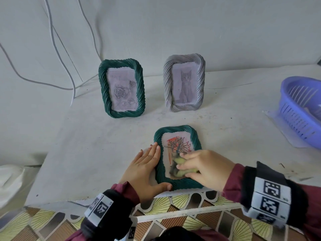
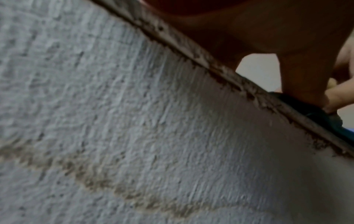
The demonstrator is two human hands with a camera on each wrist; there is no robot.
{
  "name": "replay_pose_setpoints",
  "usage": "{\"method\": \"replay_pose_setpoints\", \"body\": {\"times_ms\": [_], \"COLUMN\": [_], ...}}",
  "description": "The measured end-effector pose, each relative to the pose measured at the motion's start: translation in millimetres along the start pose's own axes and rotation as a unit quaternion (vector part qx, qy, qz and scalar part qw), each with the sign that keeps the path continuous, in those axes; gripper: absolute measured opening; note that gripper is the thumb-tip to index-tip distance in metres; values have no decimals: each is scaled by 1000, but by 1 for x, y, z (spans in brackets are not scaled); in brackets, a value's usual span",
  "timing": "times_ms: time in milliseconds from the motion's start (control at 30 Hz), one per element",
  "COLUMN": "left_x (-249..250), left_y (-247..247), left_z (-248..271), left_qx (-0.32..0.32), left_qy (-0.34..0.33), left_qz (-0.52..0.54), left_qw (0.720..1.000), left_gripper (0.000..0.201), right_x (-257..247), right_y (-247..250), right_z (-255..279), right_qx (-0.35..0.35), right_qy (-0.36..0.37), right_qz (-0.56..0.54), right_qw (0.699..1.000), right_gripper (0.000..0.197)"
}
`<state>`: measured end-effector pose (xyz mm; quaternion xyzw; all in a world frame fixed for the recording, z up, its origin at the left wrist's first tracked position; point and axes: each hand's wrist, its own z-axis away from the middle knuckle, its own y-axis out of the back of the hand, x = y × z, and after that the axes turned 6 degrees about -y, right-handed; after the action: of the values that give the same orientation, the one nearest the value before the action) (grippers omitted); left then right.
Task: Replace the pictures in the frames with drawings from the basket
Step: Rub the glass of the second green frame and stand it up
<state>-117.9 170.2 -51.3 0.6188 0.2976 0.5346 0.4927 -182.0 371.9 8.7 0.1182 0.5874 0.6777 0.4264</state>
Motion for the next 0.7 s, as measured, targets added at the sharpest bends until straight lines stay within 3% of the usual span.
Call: {"method": "replay_pose_setpoints", "body": {"times_ms": [333,533,700], "left_x": [1,4,2], "left_y": [0,0,0], "left_z": [0,2,2], "left_qx": [9,11,10], "left_qy": [1,11,7], "left_qz": [3,-4,-10], "left_qw": [1000,1000,1000], "left_gripper": [113,113,111], "right_x": [4,-14,0], "right_y": [27,2,11], "right_z": [-47,-12,-3], "right_qx": [77,6,-7], "right_qy": [-37,45,2], "right_qz": [28,54,42], "right_qw": [996,998,999], "right_gripper": [32,33,36]}}
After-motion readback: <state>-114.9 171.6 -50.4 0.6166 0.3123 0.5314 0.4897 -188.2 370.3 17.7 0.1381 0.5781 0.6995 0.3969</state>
